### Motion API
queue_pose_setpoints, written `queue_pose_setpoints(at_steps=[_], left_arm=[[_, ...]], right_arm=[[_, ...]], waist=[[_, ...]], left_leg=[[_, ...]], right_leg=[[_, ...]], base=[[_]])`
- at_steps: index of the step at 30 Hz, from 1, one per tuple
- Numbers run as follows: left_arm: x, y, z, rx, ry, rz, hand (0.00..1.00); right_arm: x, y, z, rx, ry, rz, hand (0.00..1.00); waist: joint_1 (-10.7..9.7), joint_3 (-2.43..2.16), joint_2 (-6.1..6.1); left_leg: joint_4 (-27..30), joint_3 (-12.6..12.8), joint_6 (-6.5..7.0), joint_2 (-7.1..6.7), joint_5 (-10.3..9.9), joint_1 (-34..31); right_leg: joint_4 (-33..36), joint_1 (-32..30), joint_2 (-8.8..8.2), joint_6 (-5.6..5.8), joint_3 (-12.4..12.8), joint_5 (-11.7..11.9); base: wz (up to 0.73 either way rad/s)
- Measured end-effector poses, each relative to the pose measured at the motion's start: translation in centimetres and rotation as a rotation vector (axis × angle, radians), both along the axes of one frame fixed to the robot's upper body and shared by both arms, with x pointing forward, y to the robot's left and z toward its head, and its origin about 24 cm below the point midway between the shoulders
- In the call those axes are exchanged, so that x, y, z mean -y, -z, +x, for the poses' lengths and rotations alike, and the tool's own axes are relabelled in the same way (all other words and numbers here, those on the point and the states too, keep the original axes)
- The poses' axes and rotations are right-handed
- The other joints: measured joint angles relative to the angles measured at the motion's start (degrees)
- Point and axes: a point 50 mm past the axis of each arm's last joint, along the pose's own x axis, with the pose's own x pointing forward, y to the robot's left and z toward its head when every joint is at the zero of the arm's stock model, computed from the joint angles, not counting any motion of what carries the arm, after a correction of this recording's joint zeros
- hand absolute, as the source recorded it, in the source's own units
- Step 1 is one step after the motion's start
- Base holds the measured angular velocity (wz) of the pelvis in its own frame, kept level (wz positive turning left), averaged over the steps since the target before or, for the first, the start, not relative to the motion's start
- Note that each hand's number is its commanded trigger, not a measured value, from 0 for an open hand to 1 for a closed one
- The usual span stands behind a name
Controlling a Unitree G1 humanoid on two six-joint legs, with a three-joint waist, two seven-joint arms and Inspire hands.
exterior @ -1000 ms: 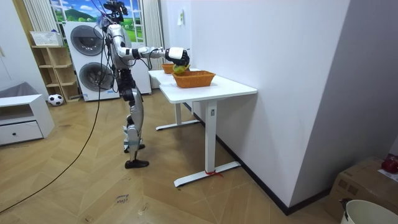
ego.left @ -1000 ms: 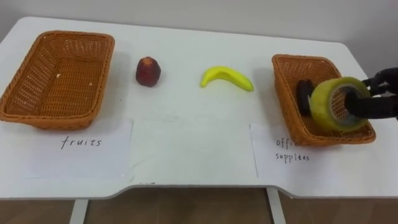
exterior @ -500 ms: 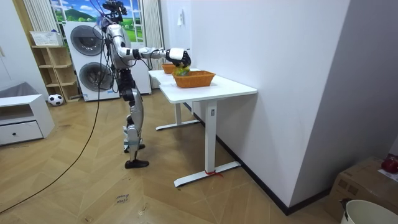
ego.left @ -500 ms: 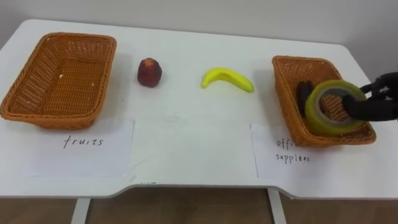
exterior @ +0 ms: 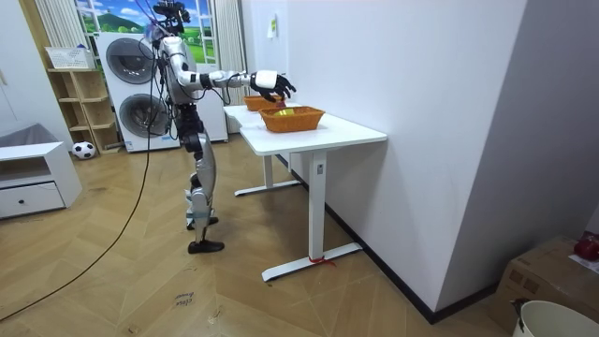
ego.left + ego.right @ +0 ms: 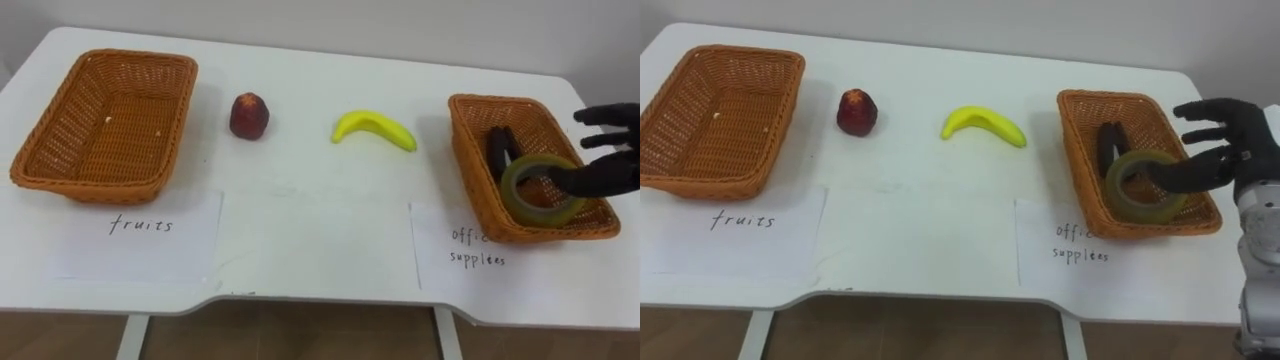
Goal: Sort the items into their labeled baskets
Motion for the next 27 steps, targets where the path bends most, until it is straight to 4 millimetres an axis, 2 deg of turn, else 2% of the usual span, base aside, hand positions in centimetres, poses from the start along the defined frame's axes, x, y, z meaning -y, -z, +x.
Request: queue_pose_setpoints(at_steps=[20, 27], left_arm=[[0.0, 0.0, 0.1, -0.001, 0.001, -0.002, 0.00], [0.1, 0.0, -0.1, -0.005, 0.001, -0.003, 0.00]], right_arm=[[0.0, -0.1, 0.0, 0.015, 0.007, 0.012, 0.00], [-0.6, -1.2, 0.2, 0.059, -0.020, -0.010, 0.00]], waist=[[0.4, -0.09, -0.19], [-0.2, -0.23, 0.07]], left_leg=[[0.1, 0.0, 0.00, 0.04, 0.0, -0.1], [-0.1, -0.2, 0.00, 0.05, 0.0, 0.8]], right_leg=[[0.1, 0.0, 0.02, 0.00, 0.1, 0.0], [0.1, 0.8, 0.05, 0.00, 0.0, 0.0]], base=[[0.00], [0.00]])
